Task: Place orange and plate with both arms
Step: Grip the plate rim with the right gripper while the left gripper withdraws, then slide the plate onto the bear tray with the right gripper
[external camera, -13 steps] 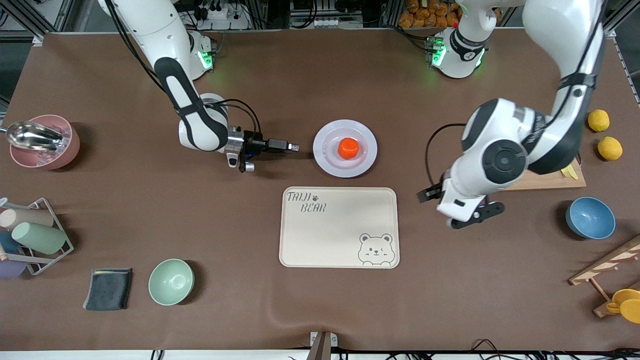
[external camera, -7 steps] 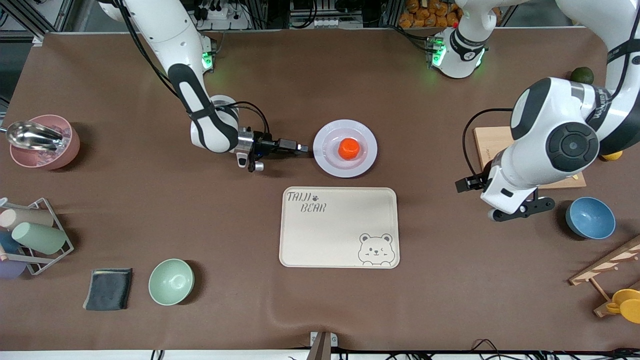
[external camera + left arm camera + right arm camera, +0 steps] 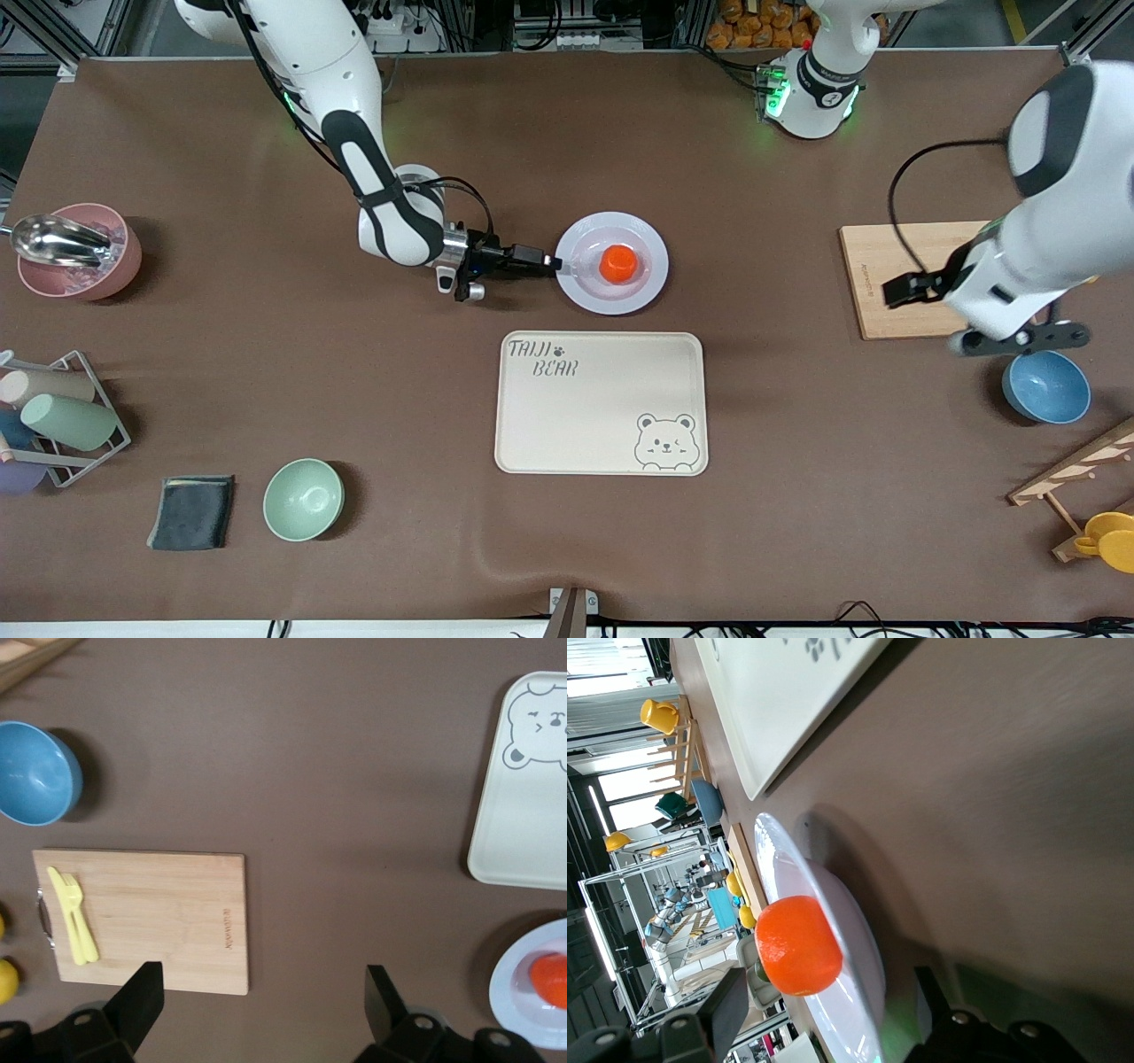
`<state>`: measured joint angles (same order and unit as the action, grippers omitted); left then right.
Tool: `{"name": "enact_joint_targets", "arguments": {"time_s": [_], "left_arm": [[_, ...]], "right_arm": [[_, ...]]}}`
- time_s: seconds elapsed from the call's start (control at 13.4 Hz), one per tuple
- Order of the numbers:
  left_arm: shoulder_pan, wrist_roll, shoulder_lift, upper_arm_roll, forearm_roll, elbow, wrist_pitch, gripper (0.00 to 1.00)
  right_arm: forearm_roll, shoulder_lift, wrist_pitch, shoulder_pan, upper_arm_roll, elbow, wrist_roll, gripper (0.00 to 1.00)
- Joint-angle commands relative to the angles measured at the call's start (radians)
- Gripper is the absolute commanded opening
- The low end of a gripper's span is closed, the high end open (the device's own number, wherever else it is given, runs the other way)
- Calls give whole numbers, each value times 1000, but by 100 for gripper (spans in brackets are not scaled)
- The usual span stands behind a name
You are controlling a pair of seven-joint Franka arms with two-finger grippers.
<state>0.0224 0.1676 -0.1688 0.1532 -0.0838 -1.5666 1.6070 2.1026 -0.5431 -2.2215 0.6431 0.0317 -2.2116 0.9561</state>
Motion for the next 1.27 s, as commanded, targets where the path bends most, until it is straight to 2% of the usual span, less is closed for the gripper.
{"name": "enact_joint_targets", "arguments": {"time_s": [0.0, 0.15, 0.37, 0.45, 0.6, 0.97, 1.2], "left_arm": [[-93, -97, 167, -104, 19, -130, 1, 100], [-96, -149, 227, -107, 22, -157, -21, 100], [-98, -187, 244, -107, 87, -147, -42, 100], [-98, -212, 245, -106, 93, -144, -47, 100], [-113, -215, 249, -107, 107, -139, -61, 100], [-110, -211, 238, -107, 107, -102, -67, 100], [-111, -160, 239, -107, 107, -101, -73, 100]], "right_arm": [[62, -15, -30, 53, -7, 32, 19, 73], [63, -17, -32, 58, -7, 35, 23, 63], [65, -21, -32, 61, -7, 35, 58, 42], [76, -31, -32, 63, -7, 36, 67, 33], [126, -46, -30, 67, -7, 38, 143, 2], [146, -28, -13, 49, -4, 38, 150, 0], [188, -23, 94, 43, -4, 33, 151, 0]]}}
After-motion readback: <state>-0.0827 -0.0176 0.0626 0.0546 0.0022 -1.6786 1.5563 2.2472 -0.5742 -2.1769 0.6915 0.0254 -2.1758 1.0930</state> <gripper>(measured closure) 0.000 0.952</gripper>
